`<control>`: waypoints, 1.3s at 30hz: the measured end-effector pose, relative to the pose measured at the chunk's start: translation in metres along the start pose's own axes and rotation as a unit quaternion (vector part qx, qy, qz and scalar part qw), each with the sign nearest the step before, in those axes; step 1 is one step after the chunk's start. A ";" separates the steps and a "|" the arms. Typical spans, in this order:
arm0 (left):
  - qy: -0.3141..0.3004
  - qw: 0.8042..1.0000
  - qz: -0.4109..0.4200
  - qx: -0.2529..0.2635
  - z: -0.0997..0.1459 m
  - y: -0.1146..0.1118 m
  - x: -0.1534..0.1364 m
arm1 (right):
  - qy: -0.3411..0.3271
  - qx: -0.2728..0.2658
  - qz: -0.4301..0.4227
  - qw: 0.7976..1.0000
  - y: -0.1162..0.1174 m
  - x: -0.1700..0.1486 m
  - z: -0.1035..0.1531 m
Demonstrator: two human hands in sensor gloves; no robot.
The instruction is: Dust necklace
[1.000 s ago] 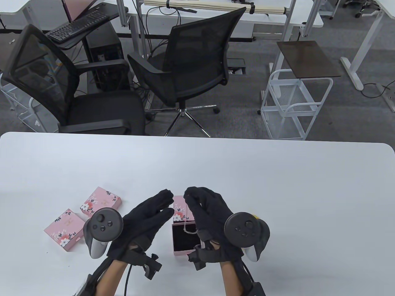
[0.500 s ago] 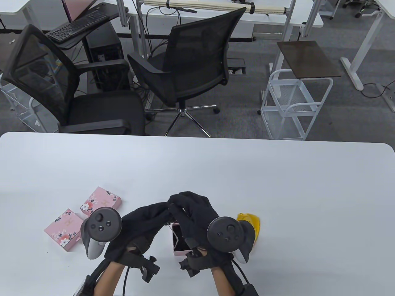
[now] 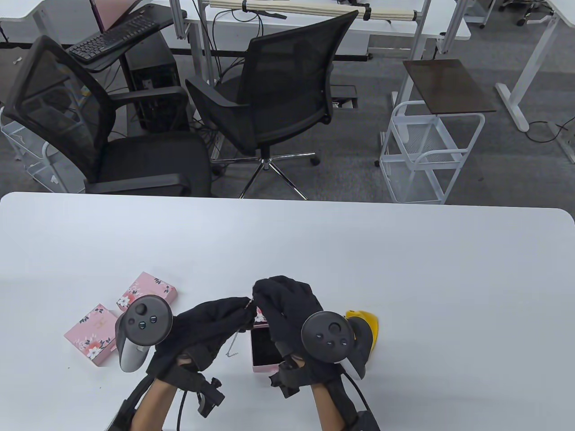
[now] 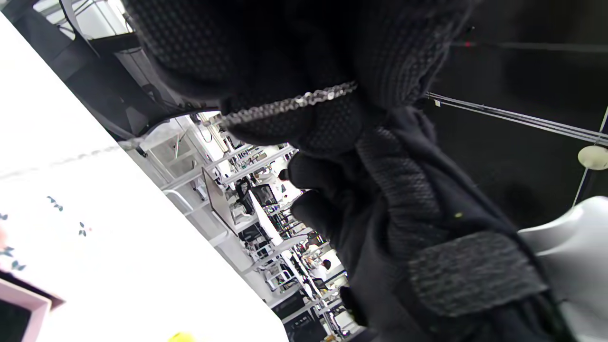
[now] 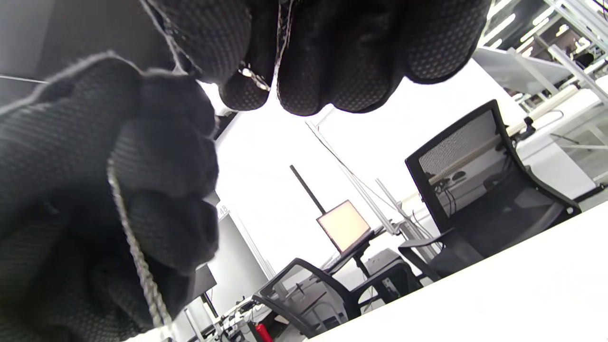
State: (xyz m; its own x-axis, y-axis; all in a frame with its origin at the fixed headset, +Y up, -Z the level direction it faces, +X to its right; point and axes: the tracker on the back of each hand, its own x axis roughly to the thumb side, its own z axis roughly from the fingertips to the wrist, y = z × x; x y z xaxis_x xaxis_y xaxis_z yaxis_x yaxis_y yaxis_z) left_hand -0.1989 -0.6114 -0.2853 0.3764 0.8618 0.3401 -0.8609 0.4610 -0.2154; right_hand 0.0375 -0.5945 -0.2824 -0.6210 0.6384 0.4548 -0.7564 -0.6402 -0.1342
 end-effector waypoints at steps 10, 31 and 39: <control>-0.003 0.997 0.081 -0.019 -0.004 0.002 -0.012 | 0.005 0.051 -0.039 0.998 0.011 -0.011 -0.005; 0.037 0.967 0.243 0.060 -0.001 0.009 -0.033 | -0.031 0.039 -0.001 0.999 0.007 0.034 0.009; 0.016 0.974 0.217 0.068 0.001 0.003 -0.022 | -0.025 0.015 0.077 0.997 0.032 0.040 0.012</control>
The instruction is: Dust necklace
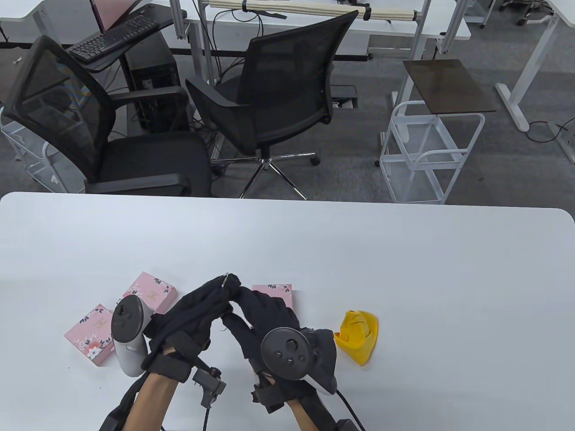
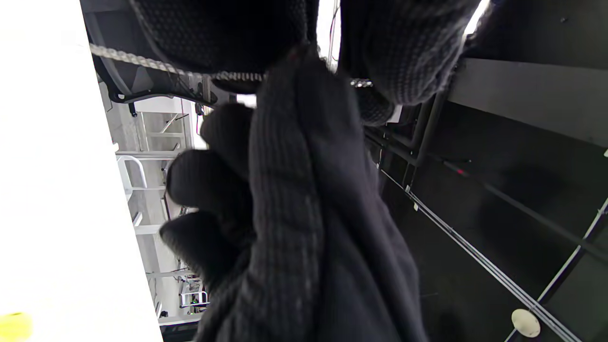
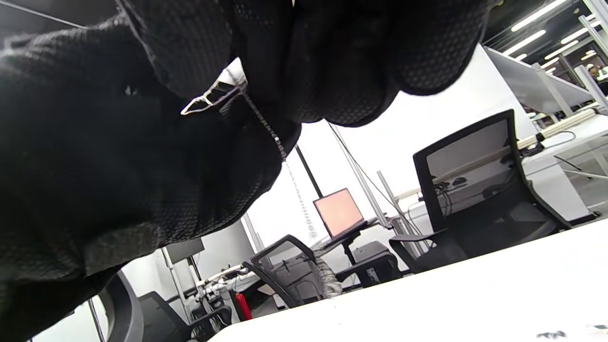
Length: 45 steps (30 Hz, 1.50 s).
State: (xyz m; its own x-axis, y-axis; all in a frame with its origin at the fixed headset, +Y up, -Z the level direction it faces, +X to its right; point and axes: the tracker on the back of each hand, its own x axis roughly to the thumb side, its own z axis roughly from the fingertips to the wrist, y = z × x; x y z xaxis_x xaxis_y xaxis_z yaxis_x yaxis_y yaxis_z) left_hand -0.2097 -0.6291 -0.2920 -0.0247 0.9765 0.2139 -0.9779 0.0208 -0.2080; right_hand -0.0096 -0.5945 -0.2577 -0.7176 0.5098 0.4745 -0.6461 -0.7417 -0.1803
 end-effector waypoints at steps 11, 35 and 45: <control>0.000 1.000 -0.016 0.024 -0.002 0.000 -0.005 | -0.014 -0.040 0.022 0.999 0.005 0.003 0.002; -0.064 0.975 -0.144 0.157 0.013 0.044 0.027 | -0.017 0.053 -0.029 0.998 0.022 0.002 -0.002; -0.097 0.953 -0.182 0.220 0.021 0.041 0.036 | -0.018 0.068 -0.051 0.996 0.023 0.002 -0.003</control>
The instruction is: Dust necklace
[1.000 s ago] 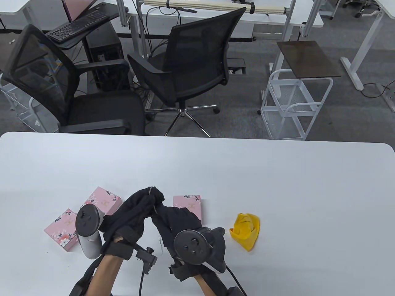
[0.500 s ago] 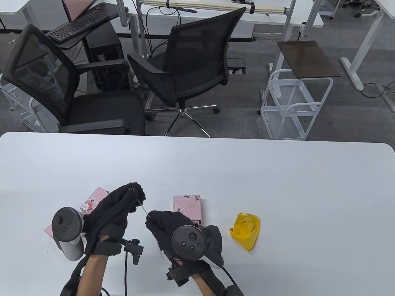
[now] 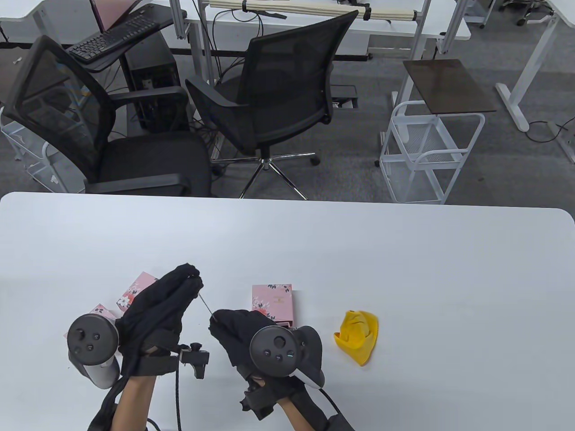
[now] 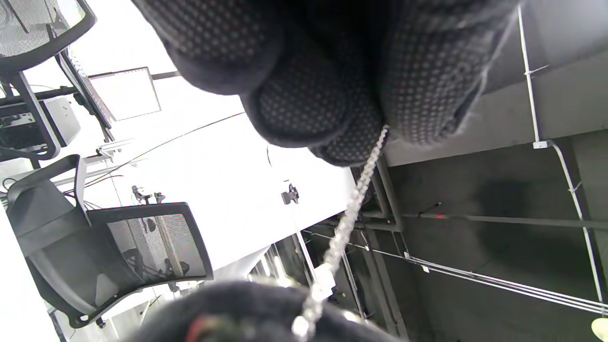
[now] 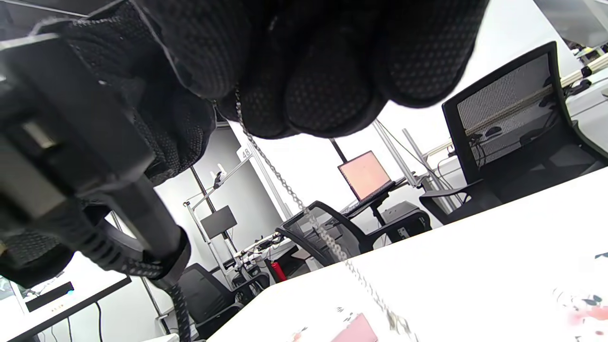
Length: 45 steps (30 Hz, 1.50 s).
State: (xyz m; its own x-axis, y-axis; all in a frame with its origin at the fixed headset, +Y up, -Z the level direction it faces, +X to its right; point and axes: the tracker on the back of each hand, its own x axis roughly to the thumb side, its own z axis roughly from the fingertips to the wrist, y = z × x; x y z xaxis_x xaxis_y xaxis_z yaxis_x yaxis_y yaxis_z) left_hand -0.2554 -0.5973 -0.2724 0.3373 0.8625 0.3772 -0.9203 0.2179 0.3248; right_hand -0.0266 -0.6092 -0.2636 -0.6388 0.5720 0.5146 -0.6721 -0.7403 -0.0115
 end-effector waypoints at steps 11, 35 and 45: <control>-0.037 0.996 -0.025 -0.071 0.004 -0.017 0.013 | 0.030 0.040 -0.002 0.999 0.003 -0.021 -0.008; -0.051 0.992 -0.031 -0.108 0.009 -0.035 0.013 | 0.294 0.178 0.297 0.891 -0.049 -0.174 0.023; -0.048 0.993 -0.022 -0.109 0.009 -0.034 0.014 | 0.361 0.229 0.353 0.832 -0.009 -0.224 0.036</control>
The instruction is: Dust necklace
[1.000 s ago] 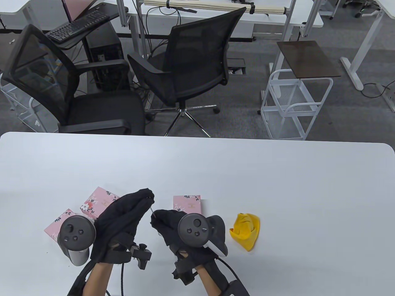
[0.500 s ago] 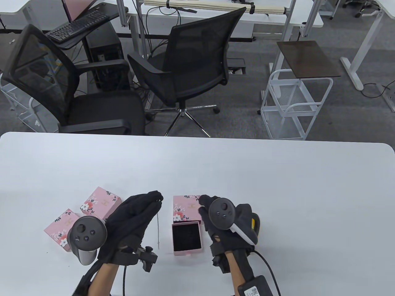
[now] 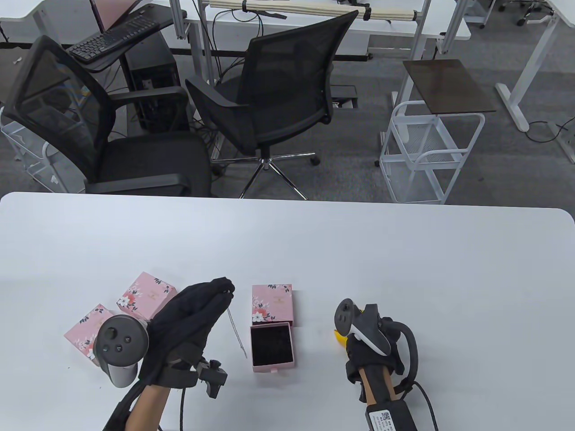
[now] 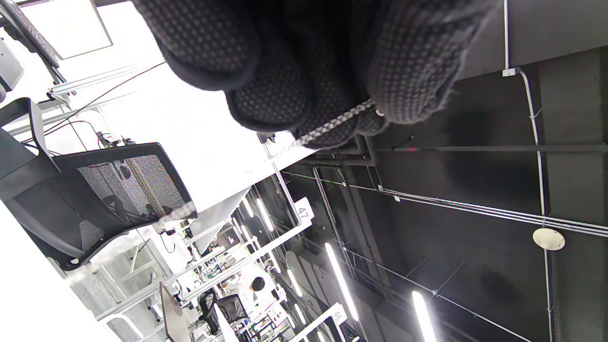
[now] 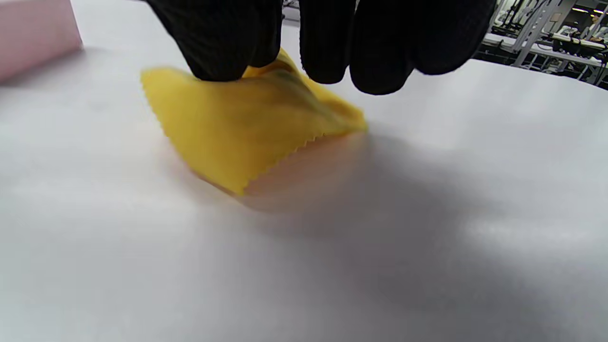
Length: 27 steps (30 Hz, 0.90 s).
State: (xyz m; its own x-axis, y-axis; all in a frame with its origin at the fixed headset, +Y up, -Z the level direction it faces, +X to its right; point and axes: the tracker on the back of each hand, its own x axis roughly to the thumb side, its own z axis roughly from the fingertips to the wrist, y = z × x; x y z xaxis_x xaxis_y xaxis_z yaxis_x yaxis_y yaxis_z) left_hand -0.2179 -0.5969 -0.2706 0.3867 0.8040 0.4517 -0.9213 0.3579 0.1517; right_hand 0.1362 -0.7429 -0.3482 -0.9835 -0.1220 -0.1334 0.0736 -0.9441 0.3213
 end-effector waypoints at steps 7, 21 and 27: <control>0.002 1.000 -0.001 -0.007 0.000 -0.003 -0.002 | 0.022 -0.041 0.019 0.999 0.018 0.004 -0.009; 0.018 1.000 0.014 -0.015 -0.003 -0.001 -0.007 | -0.070 -0.141 -0.324 0.933 -0.030 0.006 0.027; 0.034 0.999 0.029 -0.013 -0.005 0.006 -0.012 | -0.239 -0.161 -0.508 0.811 -0.077 0.041 0.062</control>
State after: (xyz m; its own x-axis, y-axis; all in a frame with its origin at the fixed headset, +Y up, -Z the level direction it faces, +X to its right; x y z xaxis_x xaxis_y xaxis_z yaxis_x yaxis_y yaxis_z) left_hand -0.2278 -0.6023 -0.2793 0.3350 0.8538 0.3985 -0.9414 0.3208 0.1040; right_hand 0.0802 -0.6563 -0.3204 -0.5087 0.8302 0.2279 -0.8526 -0.5226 0.0007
